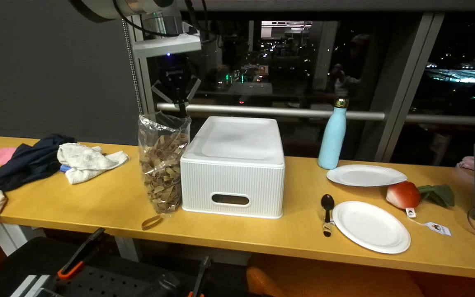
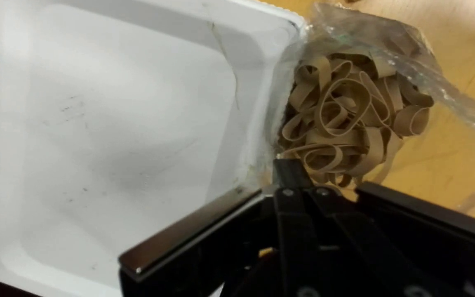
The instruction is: Put some rubber bands on the basket
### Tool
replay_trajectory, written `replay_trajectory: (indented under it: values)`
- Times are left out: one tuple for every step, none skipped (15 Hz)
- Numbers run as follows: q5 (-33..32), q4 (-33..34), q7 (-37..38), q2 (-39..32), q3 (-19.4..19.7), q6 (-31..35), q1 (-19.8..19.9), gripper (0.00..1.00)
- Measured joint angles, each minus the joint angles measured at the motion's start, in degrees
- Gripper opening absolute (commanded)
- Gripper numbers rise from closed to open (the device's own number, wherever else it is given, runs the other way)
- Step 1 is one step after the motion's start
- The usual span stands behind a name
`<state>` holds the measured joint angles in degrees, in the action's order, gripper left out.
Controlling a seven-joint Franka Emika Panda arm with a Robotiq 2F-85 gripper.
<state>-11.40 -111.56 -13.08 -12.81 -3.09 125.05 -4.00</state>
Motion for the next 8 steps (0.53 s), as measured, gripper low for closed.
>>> replay_trajectory:
  values:
    - [0.0, 0.0, 0.0, -0.1, -0.3, 0.0, -0.4, 0.00]
    - [0.0, -0.1, 0.1, -0.1, -0.6, 0.0, -0.9, 0.00]
    - [0.0, -0.3, 0.1, -0.1, -0.8, 0.0, -1.3, 0.00]
    - [0.0, -0.6, 0.2, 0.0, -1.1, 0.0, -1.7, 0.00]
    - [0.0, -1.2, 0.2, 0.1, -1.2, 0.0, -2.0, 0.00]
    - [0.0, -1.8, 0.2, 0.3, -1.3, 0.0, -2.2, 0.00]
    - [0.0, -2.5, 0.2, 0.5, -1.3, 0.0, -2.3, 0.00]
    - [0.0, -3.2, 0.2, 0.6, -1.3, 0.0, -2.2, 0.00]
